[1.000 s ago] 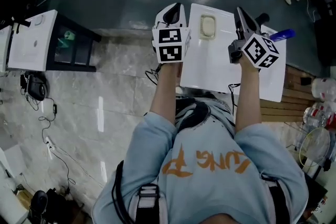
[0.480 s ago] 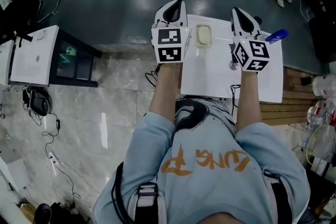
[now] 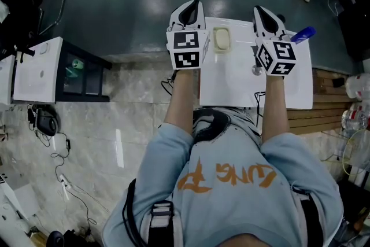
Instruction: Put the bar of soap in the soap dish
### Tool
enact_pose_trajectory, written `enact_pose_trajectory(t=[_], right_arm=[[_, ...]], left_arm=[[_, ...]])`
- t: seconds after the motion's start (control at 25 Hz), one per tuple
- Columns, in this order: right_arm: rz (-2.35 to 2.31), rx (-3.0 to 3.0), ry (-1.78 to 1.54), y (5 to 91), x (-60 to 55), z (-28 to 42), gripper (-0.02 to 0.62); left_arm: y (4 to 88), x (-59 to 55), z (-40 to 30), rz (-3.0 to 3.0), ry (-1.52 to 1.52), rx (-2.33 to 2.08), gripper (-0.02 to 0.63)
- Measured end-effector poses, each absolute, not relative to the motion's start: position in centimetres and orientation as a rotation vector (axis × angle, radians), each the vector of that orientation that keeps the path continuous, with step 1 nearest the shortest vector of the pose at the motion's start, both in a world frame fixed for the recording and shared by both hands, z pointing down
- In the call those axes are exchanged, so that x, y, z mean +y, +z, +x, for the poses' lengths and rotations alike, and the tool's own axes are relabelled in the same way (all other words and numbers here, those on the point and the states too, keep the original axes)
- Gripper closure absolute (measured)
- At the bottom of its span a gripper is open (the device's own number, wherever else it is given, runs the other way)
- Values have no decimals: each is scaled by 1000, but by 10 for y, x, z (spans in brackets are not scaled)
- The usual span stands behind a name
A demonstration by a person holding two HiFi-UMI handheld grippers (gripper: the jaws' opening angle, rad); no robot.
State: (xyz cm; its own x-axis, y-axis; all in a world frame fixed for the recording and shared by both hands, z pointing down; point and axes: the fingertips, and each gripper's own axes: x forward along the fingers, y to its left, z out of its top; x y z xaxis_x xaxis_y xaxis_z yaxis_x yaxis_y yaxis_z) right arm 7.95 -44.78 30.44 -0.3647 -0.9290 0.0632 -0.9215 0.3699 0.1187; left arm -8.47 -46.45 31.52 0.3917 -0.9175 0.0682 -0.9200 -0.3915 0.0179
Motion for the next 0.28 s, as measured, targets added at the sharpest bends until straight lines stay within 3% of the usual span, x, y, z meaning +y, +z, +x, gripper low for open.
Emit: enact_pose_trajectory(t=[0.28], right_arm=[[1711, -2494, -106, 302, -452, 86, 566]], left_arm=[[318, -476, -85, 2570, 70, -1702, 583]])
